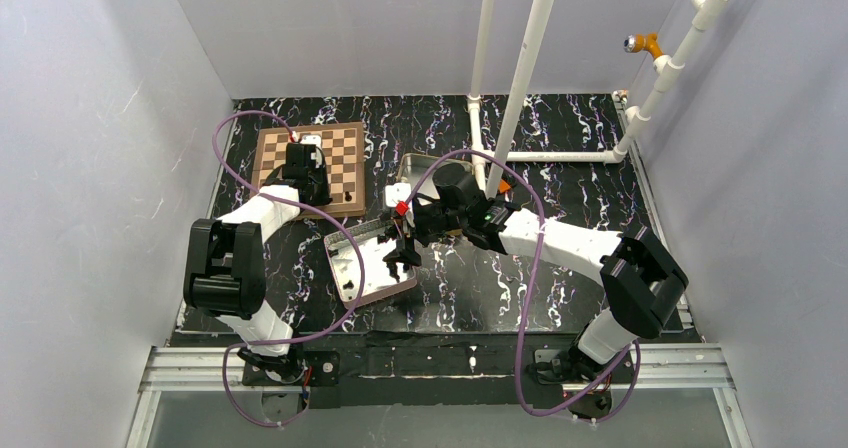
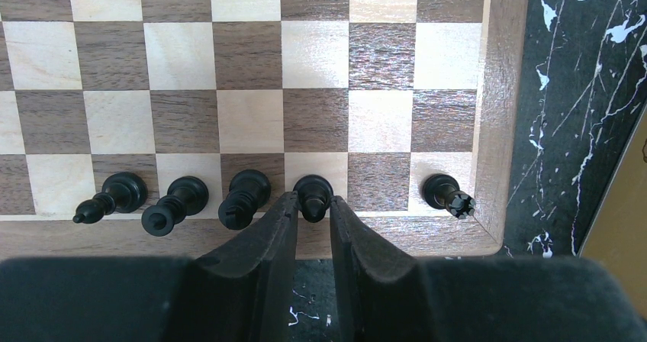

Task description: Set up the chess pieces on the board

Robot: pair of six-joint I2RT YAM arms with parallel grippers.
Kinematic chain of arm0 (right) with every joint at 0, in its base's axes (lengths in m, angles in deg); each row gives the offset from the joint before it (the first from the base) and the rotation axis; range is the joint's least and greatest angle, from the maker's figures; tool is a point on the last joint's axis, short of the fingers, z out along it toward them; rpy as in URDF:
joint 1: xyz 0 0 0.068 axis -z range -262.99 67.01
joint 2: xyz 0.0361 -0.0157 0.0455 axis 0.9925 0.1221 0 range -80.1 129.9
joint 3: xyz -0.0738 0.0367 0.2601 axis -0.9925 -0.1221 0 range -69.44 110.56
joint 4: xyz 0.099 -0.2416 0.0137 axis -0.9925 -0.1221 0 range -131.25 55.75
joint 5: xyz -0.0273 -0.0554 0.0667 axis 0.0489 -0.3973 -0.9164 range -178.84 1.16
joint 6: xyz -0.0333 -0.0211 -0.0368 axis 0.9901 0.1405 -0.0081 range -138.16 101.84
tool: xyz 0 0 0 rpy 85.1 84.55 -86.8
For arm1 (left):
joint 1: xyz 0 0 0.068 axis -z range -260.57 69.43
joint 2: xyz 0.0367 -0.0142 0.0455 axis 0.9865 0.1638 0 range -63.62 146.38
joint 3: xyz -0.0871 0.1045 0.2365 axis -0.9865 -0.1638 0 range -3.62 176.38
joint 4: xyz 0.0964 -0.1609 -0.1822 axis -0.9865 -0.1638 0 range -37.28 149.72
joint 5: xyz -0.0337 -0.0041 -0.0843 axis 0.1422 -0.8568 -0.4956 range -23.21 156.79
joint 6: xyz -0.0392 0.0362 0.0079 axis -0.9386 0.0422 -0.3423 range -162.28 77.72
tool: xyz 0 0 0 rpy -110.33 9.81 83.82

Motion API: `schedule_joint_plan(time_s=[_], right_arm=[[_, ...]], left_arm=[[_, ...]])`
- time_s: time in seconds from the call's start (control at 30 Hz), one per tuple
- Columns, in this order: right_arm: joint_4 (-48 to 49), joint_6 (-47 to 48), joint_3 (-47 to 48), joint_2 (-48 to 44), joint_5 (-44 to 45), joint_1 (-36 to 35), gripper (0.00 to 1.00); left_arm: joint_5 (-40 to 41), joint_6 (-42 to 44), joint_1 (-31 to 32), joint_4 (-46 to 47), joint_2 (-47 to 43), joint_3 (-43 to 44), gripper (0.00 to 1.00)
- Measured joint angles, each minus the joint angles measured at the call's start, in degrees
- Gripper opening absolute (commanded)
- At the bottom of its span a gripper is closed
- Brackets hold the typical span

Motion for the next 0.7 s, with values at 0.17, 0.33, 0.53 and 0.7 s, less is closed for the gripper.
schedule_joint_plan(time_s=[0.17,0.33,0.53,0.7], right_arm=[[0.0,0.0,0.0,0.0,0.0,0.0,0.98],[0.0,0.0,0.0,0.0,0.0,0.0,0.98],[0.0,0.0,0.0,0.0,0.0,0.0,0.98],[0.0,0.0,0.0,0.0,0.0,0.0,0.99]], left_arm=[[-0.1,0.0,0.0,0.0,0.0,0.0,0.2],[-0.5,0.0,0.0,0.0,0.0,0.0,0.2],[-0.7,0.0,0.0,0.0,0.0,0.0,0.2],[-0.7,0.0,0.0,0.0,0.0,0.0,0.2]])
